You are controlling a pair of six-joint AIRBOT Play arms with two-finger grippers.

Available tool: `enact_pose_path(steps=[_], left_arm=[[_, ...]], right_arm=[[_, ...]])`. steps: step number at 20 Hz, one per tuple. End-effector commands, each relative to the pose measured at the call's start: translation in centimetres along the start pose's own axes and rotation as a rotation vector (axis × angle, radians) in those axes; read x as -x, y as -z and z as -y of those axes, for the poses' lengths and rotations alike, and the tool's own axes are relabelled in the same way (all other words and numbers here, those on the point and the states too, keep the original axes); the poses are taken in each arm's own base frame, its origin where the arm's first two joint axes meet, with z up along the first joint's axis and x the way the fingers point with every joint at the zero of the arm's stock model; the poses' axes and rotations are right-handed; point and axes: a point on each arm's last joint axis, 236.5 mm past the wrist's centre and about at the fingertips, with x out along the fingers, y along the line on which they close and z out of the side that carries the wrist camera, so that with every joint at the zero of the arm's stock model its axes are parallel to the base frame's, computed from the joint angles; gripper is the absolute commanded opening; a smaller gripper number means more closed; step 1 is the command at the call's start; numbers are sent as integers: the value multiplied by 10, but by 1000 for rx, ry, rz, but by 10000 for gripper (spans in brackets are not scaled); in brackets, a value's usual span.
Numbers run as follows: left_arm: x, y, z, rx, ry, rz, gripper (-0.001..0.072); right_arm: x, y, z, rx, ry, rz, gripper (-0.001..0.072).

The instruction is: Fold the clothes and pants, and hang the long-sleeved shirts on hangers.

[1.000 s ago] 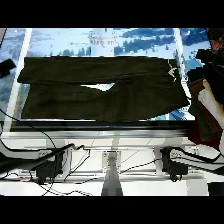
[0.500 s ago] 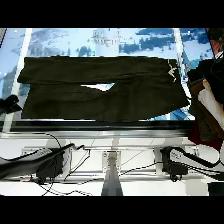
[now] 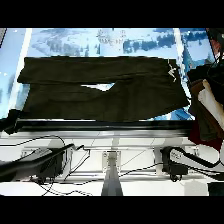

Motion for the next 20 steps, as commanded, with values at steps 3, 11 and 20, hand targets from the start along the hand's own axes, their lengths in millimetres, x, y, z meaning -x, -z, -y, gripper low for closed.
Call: enact_pose_path(steps=[3, 11, 20], left_arm=[[-25, -23, 16, -24, 19, 134, 410], [0, -85, 92, -133, 126, 309, 16], [73, -120, 126, -299, 90, 487, 16]], right_arm=[[6, 20, -5, -35, -19, -76, 28], [-15, 170, -46, -389, -124, -232, 29], [-68, 226, -112, -888, -258, -282, 567]])
